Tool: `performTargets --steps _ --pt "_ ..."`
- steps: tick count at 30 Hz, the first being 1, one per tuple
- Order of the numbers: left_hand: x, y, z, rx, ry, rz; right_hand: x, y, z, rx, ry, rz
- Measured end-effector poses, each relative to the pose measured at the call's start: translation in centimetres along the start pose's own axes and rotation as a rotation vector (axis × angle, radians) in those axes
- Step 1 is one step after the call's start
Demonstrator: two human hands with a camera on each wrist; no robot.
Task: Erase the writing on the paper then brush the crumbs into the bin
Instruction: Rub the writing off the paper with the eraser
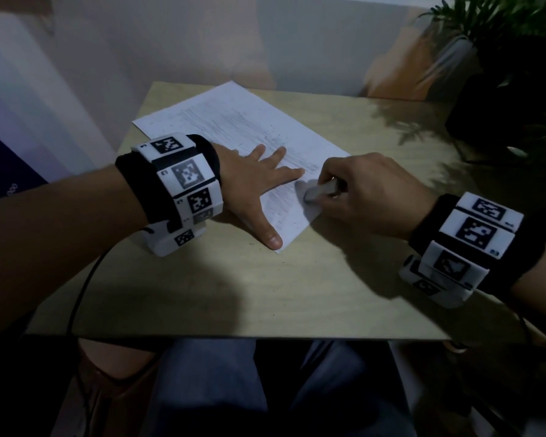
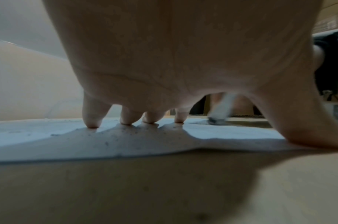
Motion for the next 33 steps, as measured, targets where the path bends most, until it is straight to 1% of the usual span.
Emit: performTargets --steps 1,2,4,5,6,9,10,11,14,15,16,18,20,22,24,25,26,27,30,31,33 --pt "0.0 0.0 0.0 -0.001 -0.001 0.001 0.0 0.0 0.2 -0.020 0.002 -0.007" --pt "0.0 0.0 0.0 -0.002 -0.001 0.003 0.1 0.3 0.6 -0.060 -0.026 0.024" --pt "0.0 0.1 0.0 0.000 0.004 0.008 0.2 0.8 1.6 -0.118 -0.118 0.126" --pt "0.0 0.1 -0.1 -0.001 0.007 0.010 0.2 0.9 1.6 -0.116 -0.153 0.158" --pt "-0.1 0.1 -0.1 -0.004 0.007 0.010 0.2 0.7 1.4 -0.100 -0.162 0.153" --pt "-0.1 0.1 0.0 -0.007 0.004 0.018 0.2 -0.3 -0.2 -0.022 -0.053 0.002" --pt "-0.1 0.0 0.0 -0.005 0.004 0.021 0.2 -0.6 -0.4 -0.012 -0.025 -0.029" --pt "0.0 0.0 0.1 -0.002 0.005 0.021 0.3 -0.6 -0.3 -0.027 -0.036 -0.031" --pt "0.0 0.0 0.2 0.010 0.024 0.023 0.3 0.3 2.0 -0.157 -0.200 0.084" --pt "0.0 0.0 0.2 0.010 0.032 0.025 0.2 0.4 2.4 -0.182 -0.249 0.113" --pt "0.0 0.0 0.2 0.009 0.036 0.024 0.2 0.4 2.4 -0.171 -0.270 0.125" --pt "-0.1 0.0 0.1 0.007 0.029 0.021 0.1 -0.3 1.5 -0.074 -0.214 0.096" --pt "0.0 0.0 0.1 0.002 0.009 0.025 0.3 -0.9 0.5 -0.001 -0.074 0.034" --pt "0.0 -0.1 0.1 0.004 -0.001 0.022 0.5 -0.7 0.9 -0.033 -0.043 0.012" --pt "0.1 -0.1 0.2 0.011 -0.001 0.014 0.7 0.0 2.1 -0.119 -0.134 0.104" --pt "0.2 -0.1 0.3 0.007 0.003 0.014 0.7 0.3 2.6 -0.139 -0.177 0.168" --pt "0.2 -0.1 0.4 0.003 0.007 0.015 0.7 0.3 2.7 -0.133 -0.196 0.202" --pt "0.2 -0.1 0.4 0.002 0.010 0.017 0.6 0.0 2.3 -0.110 -0.189 0.186" --pt "0.1 -0.1 0.3 0.007 0.005 0.020 0.4 -0.8 1.4 -0.065 -0.048 0.054" --pt "0.1 -0.1 0.3 0.007 0.005 0.018 0.5 -0.7 1.6 -0.089 -0.043 0.046" --pt "0.3 -0.2 0.3 0.003 0.001 0.013 0.7 0.1 2.5 -0.171 -0.136 0.141"
Point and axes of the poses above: each hand's wrist, its own y-axis away from the middle knuckle, its own x-axis out of the palm, z = x × y, the point moved 4 cm from there along -y, towards the middle knuckle, and after that the axes turned 12 degrees about -z, right-handed, at the moved point
